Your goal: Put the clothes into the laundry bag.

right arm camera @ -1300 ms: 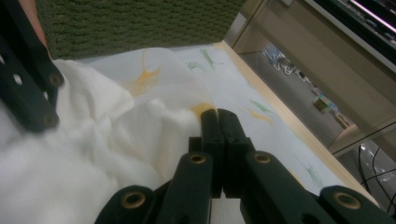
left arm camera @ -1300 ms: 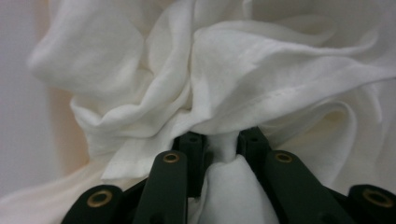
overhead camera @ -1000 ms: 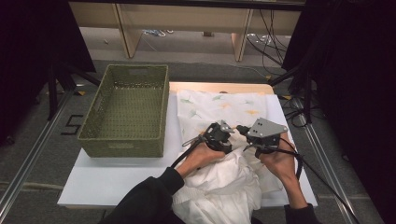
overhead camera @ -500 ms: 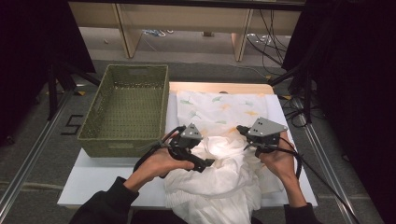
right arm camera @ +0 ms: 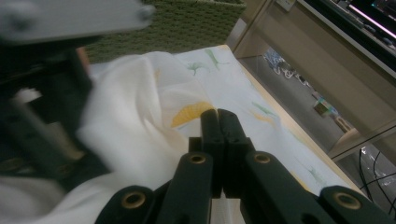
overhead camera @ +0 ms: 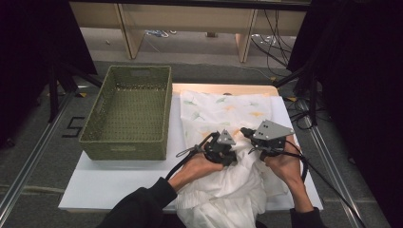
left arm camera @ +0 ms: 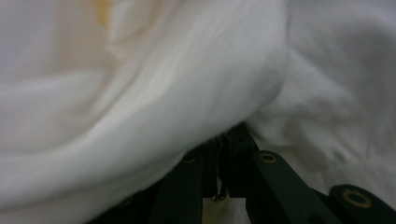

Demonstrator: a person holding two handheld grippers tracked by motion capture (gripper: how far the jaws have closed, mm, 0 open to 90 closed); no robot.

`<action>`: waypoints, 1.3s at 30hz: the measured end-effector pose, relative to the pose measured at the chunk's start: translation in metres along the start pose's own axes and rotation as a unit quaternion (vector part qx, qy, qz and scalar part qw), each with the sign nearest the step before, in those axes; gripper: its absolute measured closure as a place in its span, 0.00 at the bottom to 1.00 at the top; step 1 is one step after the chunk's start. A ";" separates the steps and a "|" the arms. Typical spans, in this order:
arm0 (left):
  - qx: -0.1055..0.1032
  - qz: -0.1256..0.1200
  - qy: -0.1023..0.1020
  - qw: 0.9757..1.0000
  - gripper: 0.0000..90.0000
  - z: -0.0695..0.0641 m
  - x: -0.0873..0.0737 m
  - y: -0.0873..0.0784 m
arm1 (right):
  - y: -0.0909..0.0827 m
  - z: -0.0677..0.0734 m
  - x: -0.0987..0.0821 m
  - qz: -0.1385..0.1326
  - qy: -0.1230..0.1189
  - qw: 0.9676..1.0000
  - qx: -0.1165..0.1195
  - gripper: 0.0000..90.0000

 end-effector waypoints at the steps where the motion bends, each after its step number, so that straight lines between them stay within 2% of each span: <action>1: 0.011 0.012 0.009 1.000 0.95 0.009 0.002 0.002 | -0.001 0.000 0.000 0.000 -0.001 1.000 0.004 1.00; 2: 0.021 0.002 -0.020 1.000 0.95 0.014 0.004 0.008 | -0.001 0.001 0.001 0.001 0.000 1.000 0.006 1.00; 4: 0.032 0.007 -0.042 0.999 0.95 0.025 0.001 0.017 | -0.001 0.002 0.002 -0.001 -0.006 1.000 0.005 1.00; 5: 0.032 0.018 -0.046 0.998 0.94 0.028 -0.004 0.022 | 0.000 0.003 0.002 0.003 -0.003 1.000 0.007 1.00; 7: 0.010 0.029 -0.038 0.999 0.85 0.025 -0.008 0.021 | 0.002 0.003 0.000 0.006 -0.007 1.000 0.006 1.00; 9: 0.014 0.026 -0.024 0.999 0.68 0.019 -0.008 0.006 | 0.003 0.002 -0.002 0.008 -0.002 1.000 0.009 1.00; 10: 0.016 0.022 -0.024 0.999 0.59 0.017 -0.008 -0.005 | 0.003 0.001 -0.002 0.006 -0.002 1.000 0.008 1.00; 12: 0.011 0.003 -0.029 1.000 0.47 0.013 -0.008 -0.031 | 0.001 -0.001 -0.002 0.003 0.003 1.000 0.009 1.00; 15: 0.011 -0.004 -0.027 1.000 0.36 0.008 -0.011 -0.070 | 0.000 0.000 -0.001 0.004 0.002 1.000 0.007 1.00; 17: -0.010 -0.015 -0.035 0.999 0.31 0.000 -0.016 -0.088 | 0.001 0.000 0.000 0.004 0.000 1.000 0.006 1.00; 19: -0.020 -0.010 -0.033 0.999 0.28 -0.011 -0.022 -0.095 | 0.002 0.001 -0.001 0.005 0.002 1.000 0.006 1.00; 20: -0.020 0.000 -0.023 1.000 0.25 -0.016 -0.026 -0.093 | 0.002 0.001 -0.001 0.006 0.002 1.000 0.007 1.00; 23: -0.021 0.035 -0.001 0.999 0.22 -0.025 -0.038 -0.070 | 0.003 0.001 0.000 0.006 0.000 1.000 0.005 1.00; 25: -0.024 0.040 0.004 0.999 0.27 -0.025 -0.042 -0.053 | 0.002 0.002 0.000 0.005 0.001 1.000 0.006 1.00; 26: -0.032 0.042 0.012 0.999 0.37 -0.024 -0.043 -0.044 | 0.002 0.002 0.001 0.006 -0.001 1.000 0.006 1.00; 27: -0.036 0.031 0.009 0.999 0.52 -0.022 -0.041 -0.033 | 0.002 0.003 0.001 0.005 0.000 1.000 0.006 1.00; 28: -0.036 0.031 0.009 0.999 0.69 -0.022 -0.041 -0.033 | 0.002 0.003 0.001 0.005 0.000 1.000 0.006 1.00; 29: -0.026 0.024 0.004 0.999 0.79 -0.019 -0.034 -0.024 | 0.002 0.003 0.001 0.004 -0.003 1.000 0.006 1.00; 32: -0.004 0.011 -0.007 1.000 0.89 -0.013 -0.020 -0.012 | 0.001 0.003 0.002 0.002 -0.003 1.000 0.007 1.00; 35: 0.023 0.005 -0.010 1.000 0.91 -0.002 -0.005 -0.004 | -0.003 0.005 0.004 -0.005 -0.001 1.000 0.013 1.00; 36: 0.037 0.006 -0.009 0.999 0.92 0.005 -0.002 -0.003 | -0.005 0.005 0.005 -0.005 -0.001 1.000 0.019 1.00; 38: 0.071 -0.001 -0.020 0.997 0.91 0.018 -0.003 0.001 | -0.007 0.005 0.006 -0.004 -0.004 1.000 0.012 1.00; 39: 0.084 0.006 -0.042 0.996 0.91 0.026 -0.008 0.007 | -0.007 0.005 0.006 -0.003 -0.004 1.000 0.012 1.00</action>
Point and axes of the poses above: each handheld gripper's, and its own axes: y roughly forward along the jaws, x roughly out of its top, z roughly to its left, the point moved 2 cm from there along y, roughly forward along the jaws, and after that the axes turned 12 degrees about y, right-handed, at the moved point
